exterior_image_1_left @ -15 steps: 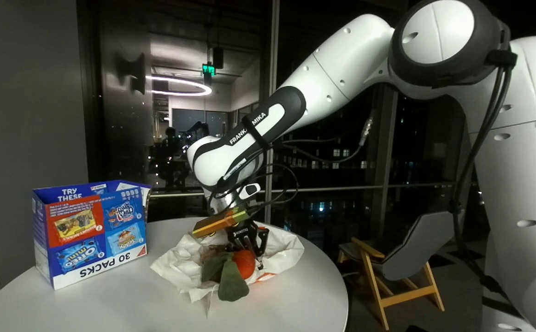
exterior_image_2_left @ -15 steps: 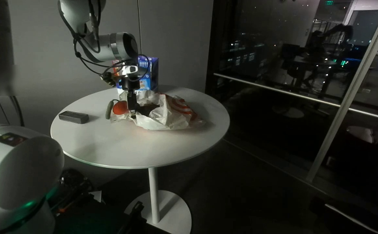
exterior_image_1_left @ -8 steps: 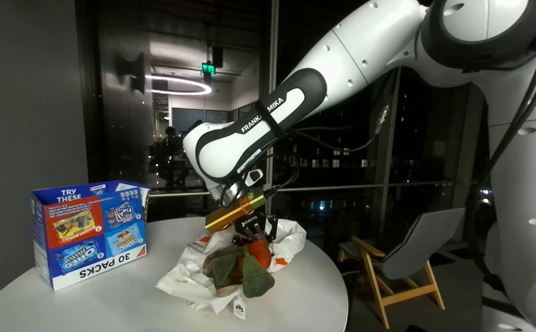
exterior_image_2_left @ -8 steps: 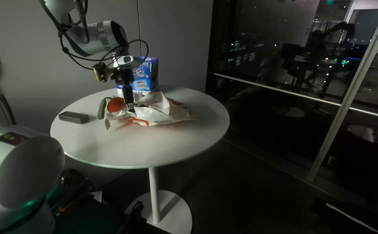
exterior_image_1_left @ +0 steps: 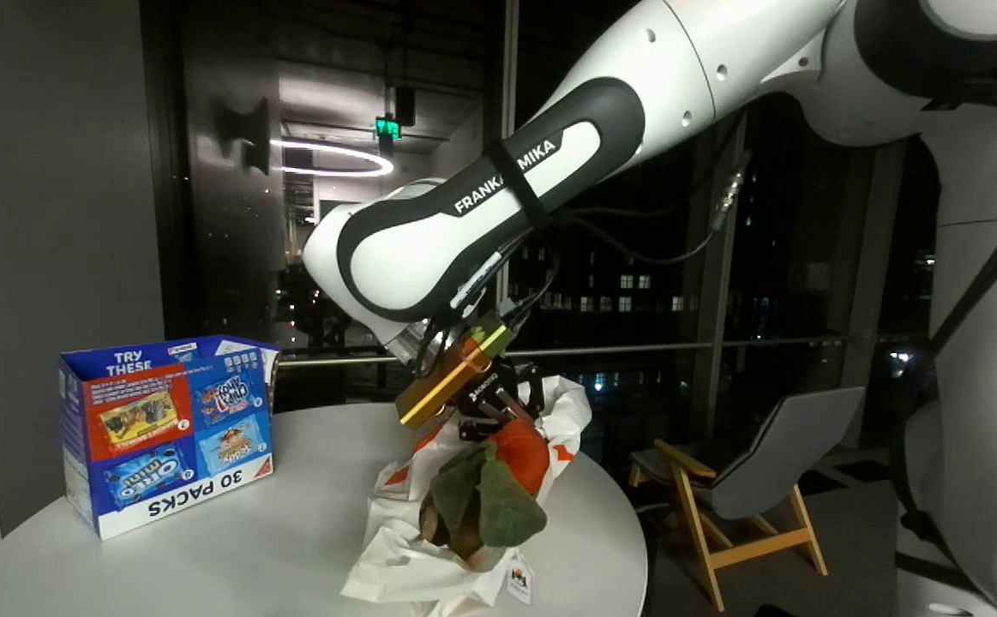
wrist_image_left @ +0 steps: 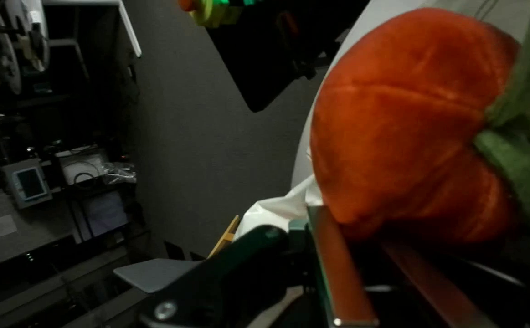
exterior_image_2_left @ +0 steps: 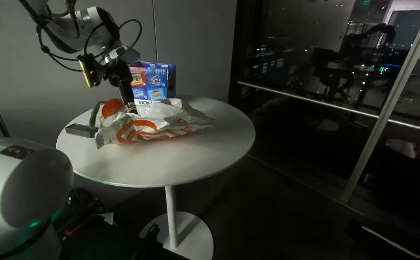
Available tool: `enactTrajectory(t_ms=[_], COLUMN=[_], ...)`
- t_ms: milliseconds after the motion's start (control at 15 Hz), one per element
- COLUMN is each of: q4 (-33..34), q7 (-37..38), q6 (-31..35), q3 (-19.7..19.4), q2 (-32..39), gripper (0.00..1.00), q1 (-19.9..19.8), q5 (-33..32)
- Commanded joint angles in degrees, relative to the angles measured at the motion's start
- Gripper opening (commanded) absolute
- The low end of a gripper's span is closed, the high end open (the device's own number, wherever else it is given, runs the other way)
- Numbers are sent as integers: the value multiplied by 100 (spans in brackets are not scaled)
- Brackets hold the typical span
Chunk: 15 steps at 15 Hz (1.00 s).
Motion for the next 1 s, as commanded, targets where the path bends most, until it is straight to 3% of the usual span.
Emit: enactTrajectory(t_ms=[0,133,400,667,933], q4=[439,461,518,467,375], q7=[-478,-813,-1171,-2269,-2626], q6=[-717,-629,-568,-226,174], q3=[36,5,-90,-55,25], q2=[449,583,843,835,923], gripper=[29,37,68,97,100], q1=[-44,-64,-74,-113,67], q5=[-268,-430,-743,-755,-976])
